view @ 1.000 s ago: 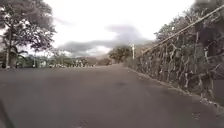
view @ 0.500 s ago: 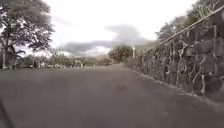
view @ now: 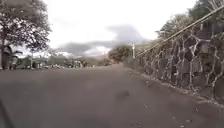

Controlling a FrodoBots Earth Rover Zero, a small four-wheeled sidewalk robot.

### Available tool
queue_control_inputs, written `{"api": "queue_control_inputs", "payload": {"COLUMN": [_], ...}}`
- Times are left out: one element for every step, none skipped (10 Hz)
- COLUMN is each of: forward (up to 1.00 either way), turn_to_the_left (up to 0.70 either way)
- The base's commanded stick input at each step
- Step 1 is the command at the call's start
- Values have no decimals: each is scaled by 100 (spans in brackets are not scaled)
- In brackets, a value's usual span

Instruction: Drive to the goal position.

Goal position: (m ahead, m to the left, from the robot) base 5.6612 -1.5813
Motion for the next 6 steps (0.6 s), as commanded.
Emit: {"api": "queue_control_inputs", "payload": {"forward": [100,100,100,100,100,100], "turn_to_the_left": [0,0,0,0,0,0]}}
